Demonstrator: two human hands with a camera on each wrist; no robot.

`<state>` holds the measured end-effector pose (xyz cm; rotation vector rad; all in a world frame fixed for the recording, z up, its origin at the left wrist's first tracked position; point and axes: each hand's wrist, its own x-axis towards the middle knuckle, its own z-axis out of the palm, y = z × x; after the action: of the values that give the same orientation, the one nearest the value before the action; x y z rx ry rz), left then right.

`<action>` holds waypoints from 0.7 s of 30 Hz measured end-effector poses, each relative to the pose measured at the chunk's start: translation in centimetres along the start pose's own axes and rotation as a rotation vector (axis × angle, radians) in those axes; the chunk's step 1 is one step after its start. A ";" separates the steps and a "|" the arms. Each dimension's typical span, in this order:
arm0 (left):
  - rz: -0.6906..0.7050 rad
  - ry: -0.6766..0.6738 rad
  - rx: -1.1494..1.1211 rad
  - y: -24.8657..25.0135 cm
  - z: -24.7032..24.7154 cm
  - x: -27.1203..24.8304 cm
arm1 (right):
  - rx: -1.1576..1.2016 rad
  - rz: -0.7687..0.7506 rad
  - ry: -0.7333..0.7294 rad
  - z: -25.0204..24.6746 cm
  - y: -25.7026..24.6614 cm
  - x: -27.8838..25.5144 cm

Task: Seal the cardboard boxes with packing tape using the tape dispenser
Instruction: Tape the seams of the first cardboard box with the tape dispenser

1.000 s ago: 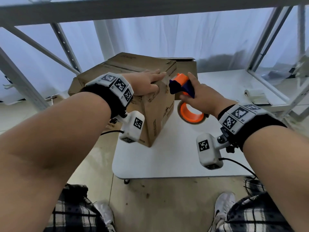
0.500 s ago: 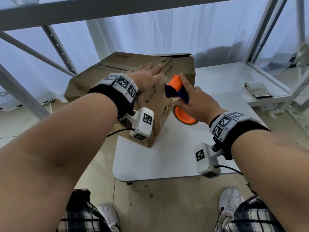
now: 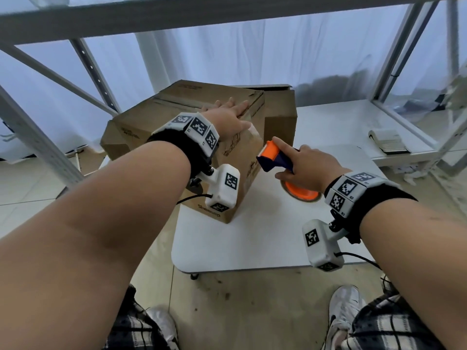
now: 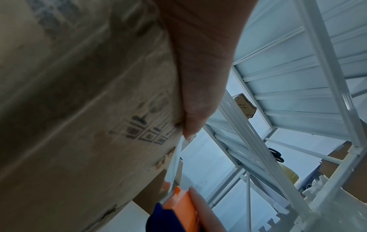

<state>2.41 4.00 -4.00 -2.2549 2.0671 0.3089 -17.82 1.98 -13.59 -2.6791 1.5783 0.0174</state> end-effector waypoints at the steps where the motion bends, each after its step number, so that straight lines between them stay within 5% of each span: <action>1: -0.003 0.001 0.000 0.1 0.0 0.1 | -0.001 0.004 -0.008 0.0 -0.2 0.1; 21: -0.019 0.006 -0.035 0.1 0.2 0.3 | 0.025 -0.018 -0.086 0.3 -1.0 1.4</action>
<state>2.33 3.76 -4.21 -2.2965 2.0575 0.3410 -16.21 1.25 -13.93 -2.6355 1.5194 0.1100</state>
